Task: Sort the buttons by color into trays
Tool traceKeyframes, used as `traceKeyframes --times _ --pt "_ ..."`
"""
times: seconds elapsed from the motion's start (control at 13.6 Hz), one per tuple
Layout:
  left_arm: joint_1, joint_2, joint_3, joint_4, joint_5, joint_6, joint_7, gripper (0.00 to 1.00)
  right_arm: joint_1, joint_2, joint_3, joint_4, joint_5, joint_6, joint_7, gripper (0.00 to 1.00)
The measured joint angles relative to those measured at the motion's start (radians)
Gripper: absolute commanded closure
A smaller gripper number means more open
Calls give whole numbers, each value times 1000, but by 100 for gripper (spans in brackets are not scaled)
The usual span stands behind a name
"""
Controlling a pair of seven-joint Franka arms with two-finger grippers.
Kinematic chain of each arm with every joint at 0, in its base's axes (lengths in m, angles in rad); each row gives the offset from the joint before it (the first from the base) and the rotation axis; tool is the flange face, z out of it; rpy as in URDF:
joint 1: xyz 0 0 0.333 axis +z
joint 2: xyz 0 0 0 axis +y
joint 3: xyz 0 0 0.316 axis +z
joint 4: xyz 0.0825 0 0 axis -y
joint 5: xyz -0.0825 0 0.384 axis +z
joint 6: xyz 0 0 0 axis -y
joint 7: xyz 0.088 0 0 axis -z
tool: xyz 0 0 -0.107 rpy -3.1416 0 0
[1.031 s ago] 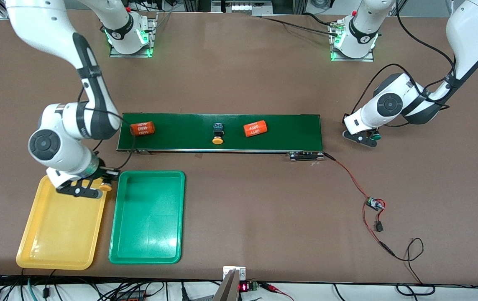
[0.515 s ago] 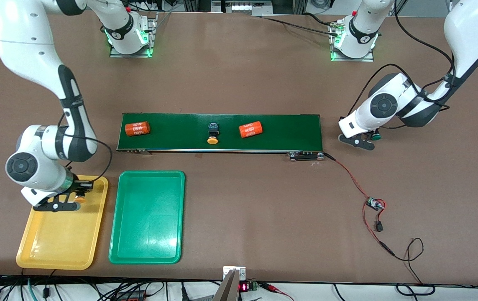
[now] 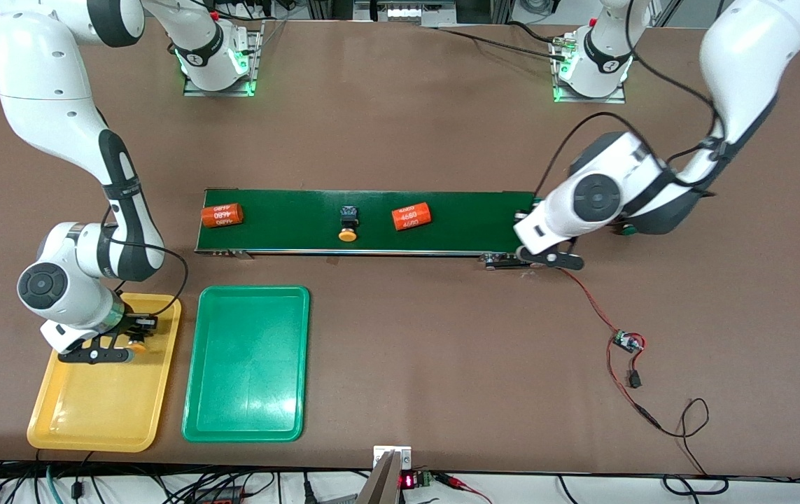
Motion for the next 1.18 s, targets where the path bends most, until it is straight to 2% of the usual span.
traceKeyframes --times 0.15,0.22,0.29,0.44,0.66,0.74,1.03,1.18 --pt "-110 40 44 36 0 35 -96 74 1 -4 2 8 0 -3 2 0" --pt "-147 55 55 43 0 63 -137 53 1 -12 2 10 0 -18 3 0" --pt "-170 66 61 48 0 84 -162 1 2 -28 5 13 0 -56 4 0" --pt "-178 73 64 55 0 94 -175 0 16 -83 22 22 16 -179 14 0" --pt "-158 72 62 84 0 80 -175 0 97 -189 49 19 134 -339 61 0" --pt "-149 70 55 104 0 50 -175 0 137 -216 51 7 146 -366 82 0" --pt "-105 52 -26 287 0 -216 -175 0 295 -308 55 -121 153 -378 262 0" --pt "-91 37 -31 379 0 -335 -158 0 367 -350 60 -182 153 -378 374 0"
